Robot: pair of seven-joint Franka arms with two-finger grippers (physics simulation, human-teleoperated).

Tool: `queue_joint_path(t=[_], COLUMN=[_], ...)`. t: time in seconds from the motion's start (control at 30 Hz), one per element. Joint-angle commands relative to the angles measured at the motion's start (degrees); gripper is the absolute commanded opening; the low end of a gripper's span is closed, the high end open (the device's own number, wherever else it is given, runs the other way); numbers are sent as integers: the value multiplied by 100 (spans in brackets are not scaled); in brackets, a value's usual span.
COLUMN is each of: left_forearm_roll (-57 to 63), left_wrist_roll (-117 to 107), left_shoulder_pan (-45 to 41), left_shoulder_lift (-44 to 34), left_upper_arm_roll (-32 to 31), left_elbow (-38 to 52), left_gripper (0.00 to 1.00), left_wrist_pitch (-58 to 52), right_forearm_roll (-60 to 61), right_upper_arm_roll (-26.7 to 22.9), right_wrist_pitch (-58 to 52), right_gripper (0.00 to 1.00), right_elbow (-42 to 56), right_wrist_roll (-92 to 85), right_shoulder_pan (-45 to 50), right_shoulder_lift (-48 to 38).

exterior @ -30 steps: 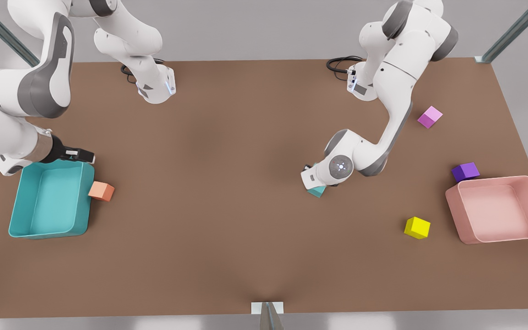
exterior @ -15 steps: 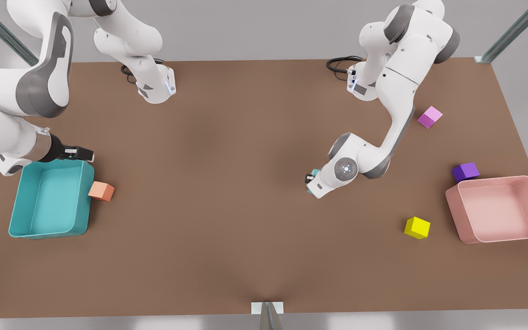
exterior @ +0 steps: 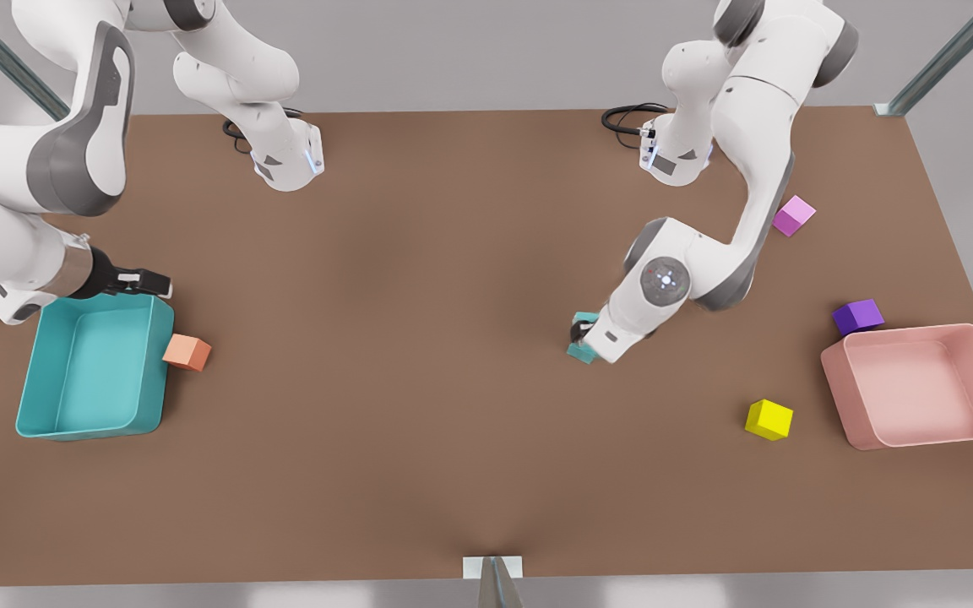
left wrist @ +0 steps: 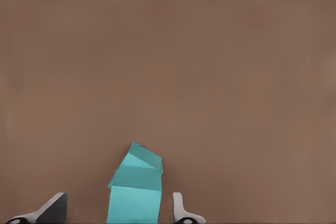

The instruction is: Stack the two blue cubes on top of each other

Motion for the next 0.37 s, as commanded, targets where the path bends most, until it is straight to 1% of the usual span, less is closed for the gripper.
queue_joint_path(t=[0.0, 0.03, 0.07, 0.1, 0.13, 0.17, 0.2, 0.33], left_forearm_roll=[46, 55, 72, 256, 240, 55, -77, -271], left_wrist_roll=[245, 1019, 1766, 3048, 3384, 3393, 3244, 3147], left_shoulder_pan=[172, 436, 875, 1131, 640, -29, -47, -38], left_shoulder_lift=[-67, -67, -85, -602, -981, -1008, -999, -955], left_upper_arm_roll=[-19, -10, -71, 182, 973, 1642, 1669, 1687], left_elbow=[1080, 1573, 1819, 1330, 800, 870, 1248, 1389], left_gripper=[100, 100, 100, 100, 100, 100, 100, 100], left_wrist_pitch=[-3077, -3764, -4177, -4214, -3826, -3905, -4248, -4424], right_forearm_roll=[45, 45, 115, 107, 98, 116, 116, 107], right_upper_arm_roll=[-3, -3, -3, -3, -3, -3, -3, 23], right_wrist_pitch=[1, 1, -8, -8, 1, 10, 45, 19], right_gripper=[100, 100, 100, 100, 100, 100, 100, 100], right_elbow=[7, 15, 7, 7, 15, 42, 86, 340], right_wrist_roll=[-60, -51, -60, -78, -78, -78, -78, -87], right_shoulder_pan=[-62, -71, -98, -115, -168, -203, -212, -194], right_shoulder_lift=[-3, -11, -3, 15, 24, 33, 41, 287])
